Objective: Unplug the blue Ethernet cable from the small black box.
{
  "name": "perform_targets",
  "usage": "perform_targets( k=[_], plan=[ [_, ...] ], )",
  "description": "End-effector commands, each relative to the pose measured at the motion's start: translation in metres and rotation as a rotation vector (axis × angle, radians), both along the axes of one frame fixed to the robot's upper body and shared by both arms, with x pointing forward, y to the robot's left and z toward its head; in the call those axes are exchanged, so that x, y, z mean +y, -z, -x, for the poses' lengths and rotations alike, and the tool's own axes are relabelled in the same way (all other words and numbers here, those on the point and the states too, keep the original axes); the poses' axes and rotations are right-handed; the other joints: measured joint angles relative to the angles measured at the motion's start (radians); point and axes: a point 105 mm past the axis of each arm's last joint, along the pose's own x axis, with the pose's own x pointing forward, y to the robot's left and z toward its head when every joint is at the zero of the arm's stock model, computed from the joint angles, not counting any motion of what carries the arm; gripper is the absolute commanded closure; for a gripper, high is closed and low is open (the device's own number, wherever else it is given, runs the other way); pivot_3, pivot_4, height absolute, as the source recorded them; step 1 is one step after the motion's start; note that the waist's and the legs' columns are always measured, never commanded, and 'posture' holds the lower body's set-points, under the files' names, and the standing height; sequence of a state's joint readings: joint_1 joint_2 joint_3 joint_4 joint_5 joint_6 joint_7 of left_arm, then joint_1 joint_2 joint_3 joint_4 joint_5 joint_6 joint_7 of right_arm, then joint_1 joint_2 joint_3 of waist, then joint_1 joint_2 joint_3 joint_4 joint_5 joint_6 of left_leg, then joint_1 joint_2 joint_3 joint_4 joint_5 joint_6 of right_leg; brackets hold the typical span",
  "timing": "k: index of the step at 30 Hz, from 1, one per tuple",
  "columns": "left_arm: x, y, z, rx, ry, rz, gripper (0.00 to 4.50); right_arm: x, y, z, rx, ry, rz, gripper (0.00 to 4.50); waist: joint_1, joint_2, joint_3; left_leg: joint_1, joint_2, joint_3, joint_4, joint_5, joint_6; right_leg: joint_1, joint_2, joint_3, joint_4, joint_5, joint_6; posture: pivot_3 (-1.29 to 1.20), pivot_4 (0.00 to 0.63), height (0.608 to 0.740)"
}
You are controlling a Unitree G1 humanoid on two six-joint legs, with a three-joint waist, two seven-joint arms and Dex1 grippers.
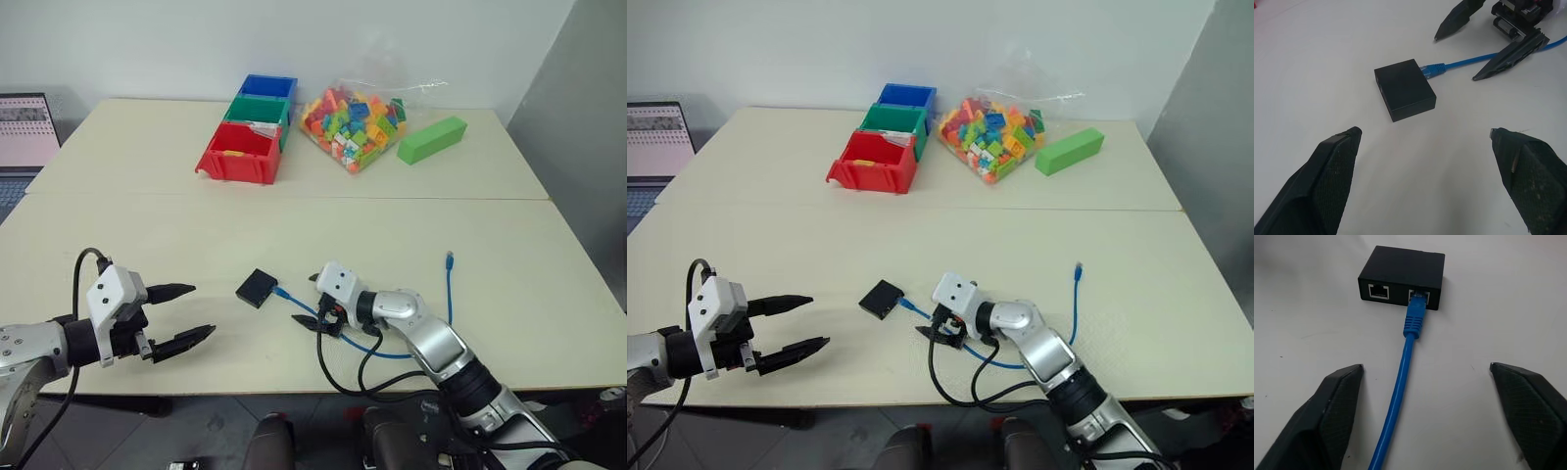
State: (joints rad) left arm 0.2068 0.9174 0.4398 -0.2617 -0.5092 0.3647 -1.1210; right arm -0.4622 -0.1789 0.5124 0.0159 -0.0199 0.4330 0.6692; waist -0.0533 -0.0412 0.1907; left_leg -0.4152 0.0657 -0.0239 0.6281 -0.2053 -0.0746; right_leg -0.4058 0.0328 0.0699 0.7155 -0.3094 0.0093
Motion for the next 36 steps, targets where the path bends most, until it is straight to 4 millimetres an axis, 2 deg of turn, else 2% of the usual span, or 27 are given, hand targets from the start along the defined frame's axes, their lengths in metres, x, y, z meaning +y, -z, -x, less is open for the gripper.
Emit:
perform_targets(
  k=[1, 11, 14, 16, 20, 25, 28, 32, 36],
  plan=[
    [-0.004, -0.010, -0.002, -0.045, 0.019, -0.014, 0.00, -0.003, 0.012, 0.004, 0.033, 0.020, 0.058, 1.32, -0.001, 0.000, 0.000, 0.000, 0.000, 0.000, 0.000, 0.000, 0.000, 0.000, 0.000, 0.000, 0.000, 0.000, 0.000, 0.00, 0.150, 0.740],
    [-0.015, -0.011, -0.006, -0.039, 0.055, 0.004, 0.00, -0.011, 0.015, -0.004, 0.084, 0.081, 0.081, 3.71, -0.002, 0.000, -0.001, 0.000, 0.000, 0.000, 0.000, 0.000, 0.000, 0.000, 0.000, 0.000, 0.000, -0.001, 0.002, 0.00, 0.150, 0.740],
    [-0.022, -0.012, -0.009, -0.047, 0.071, 0.016, 0.00, -0.023, 0.017, -0.010, 0.061, 0.094, 0.122, 4.44, 0.002, 0.000, 0.000, 0.000, -0.001, 0.000, 0.000, 0.000, 0.000, 0.000, 0.000, 0.000, 0.000, -0.001, 0.002, 0.00, 0.150, 0.740],
    [-0.026, -0.013, -0.010, -0.044, 0.082, 0.032, 0.00, -0.031, 0.017, -0.013, 0.057, 0.104, 0.129, 4.47, 0.007, -0.001, -0.001, 0.000, -0.001, 0.000, 0.000, 0.000, 0.000, 0.001, 0.000, 0.000, 0.000, -0.001, 0.003, 0.00, 0.150, 0.740],
    [-0.042, -0.008, -0.011, -0.029, 0.129, 0.056, 0.00, -0.084, 0.008, -0.015, 0.023, 0.148, 0.190, 4.47, 0.028, 0.001, 0.000, -0.001, -0.003, 0.000, 0.001, 0.000, 0.000, 0.001, -0.002, 0.000, -0.001, -0.001, 0.003, 0.00, 0.150, 0.740],
    [-0.059, -0.007, -0.018, -0.035, 0.169, 0.095, 0.00, -0.137, 0.001, -0.001, 0.019, 0.173, 0.287, 4.47, 0.044, -0.001, -0.002, -0.001, -0.004, 0.000, 0.001, 0.000, 0.000, 0.002, -0.005, -0.001, -0.003, -0.001, 0.004, 0.00, 0.150, 0.740],
    [-0.067, -0.007, -0.022, -0.038, 0.187, 0.109, 0.00, -0.150, -0.002, 0.006, 0.034, 0.188, 0.299, 4.47, 0.039, -0.001, -0.002, -0.001, -0.002, 0.000, 0.001, 0.000, 0.000, 0.002, -0.002, 0.000, -0.003, -0.001, 0.004, 0.00, 0.150, 0.740],
    [-0.075, -0.004, -0.027, -0.035, 0.213, 0.119, 0.00, -0.152, -0.001, 0.016, 0.047, 0.169, 0.305, 4.47, 0.030, -0.001, -0.002, -0.001, -0.002, 0.000, 0.001, 0.000, 0.000, 0.002, -0.001, 0.000, -0.003, -0.001, 0.004, 0.00, 0.150, 0.740],
    [-0.077, -0.003, -0.028, -0.029, 0.232, 0.125, 0.00, -0.148, -0.007, 0.018, 0.036, 0.158, 0.274, 3.58, 0.021, -0.001, -0.002, -0.001, -0.002, 0.000, 0.001, 0.000, 0.000, 0.002, -0.001, 0.000, -0.003, -0.001, 0.004, 0.00, 0.150, 0.740]
  ],
)
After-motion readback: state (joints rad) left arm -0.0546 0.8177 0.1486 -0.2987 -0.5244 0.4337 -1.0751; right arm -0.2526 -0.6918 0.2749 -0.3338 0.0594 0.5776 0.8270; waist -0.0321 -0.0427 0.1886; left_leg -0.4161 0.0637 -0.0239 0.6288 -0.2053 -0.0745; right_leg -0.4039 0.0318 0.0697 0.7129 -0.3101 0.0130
